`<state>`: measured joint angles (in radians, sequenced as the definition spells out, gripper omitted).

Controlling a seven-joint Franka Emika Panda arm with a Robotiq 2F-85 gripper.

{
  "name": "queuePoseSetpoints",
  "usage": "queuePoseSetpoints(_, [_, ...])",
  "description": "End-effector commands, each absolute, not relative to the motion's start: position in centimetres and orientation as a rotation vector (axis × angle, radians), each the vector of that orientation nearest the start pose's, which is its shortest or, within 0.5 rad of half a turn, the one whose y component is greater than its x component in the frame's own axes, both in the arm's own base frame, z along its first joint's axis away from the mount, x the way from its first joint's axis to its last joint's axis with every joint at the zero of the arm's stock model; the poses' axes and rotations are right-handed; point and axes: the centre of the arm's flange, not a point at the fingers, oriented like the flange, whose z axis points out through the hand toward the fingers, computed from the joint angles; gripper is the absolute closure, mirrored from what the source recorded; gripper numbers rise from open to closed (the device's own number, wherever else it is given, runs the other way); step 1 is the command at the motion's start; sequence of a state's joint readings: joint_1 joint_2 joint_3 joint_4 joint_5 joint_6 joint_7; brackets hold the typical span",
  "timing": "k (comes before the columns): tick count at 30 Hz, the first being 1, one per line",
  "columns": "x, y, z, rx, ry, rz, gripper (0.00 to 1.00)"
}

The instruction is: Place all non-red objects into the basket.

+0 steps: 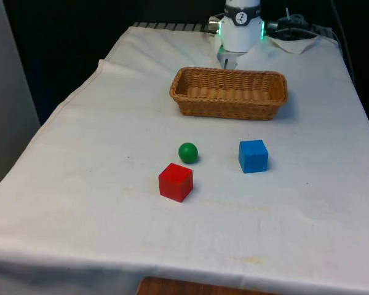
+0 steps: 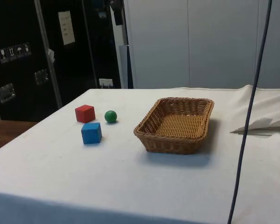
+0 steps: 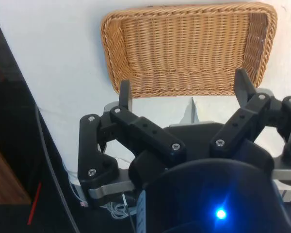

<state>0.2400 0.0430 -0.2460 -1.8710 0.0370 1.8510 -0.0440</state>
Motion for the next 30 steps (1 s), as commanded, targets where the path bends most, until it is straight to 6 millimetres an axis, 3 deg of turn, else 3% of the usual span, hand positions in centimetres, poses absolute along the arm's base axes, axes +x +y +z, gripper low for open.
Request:
queuePoseSetpoints(1, [56.4,0.1,48.2,-3.112,-0.043,0.091,0.00])
queuePoseSetpoints(20, [54.8,-0.7,46.6,-3.101,-0.036,0.114,0.00])
queuePoseSetpoints(30, [53.5,-1.3,44.3,-3.096,-0.024,0.067,0.00])
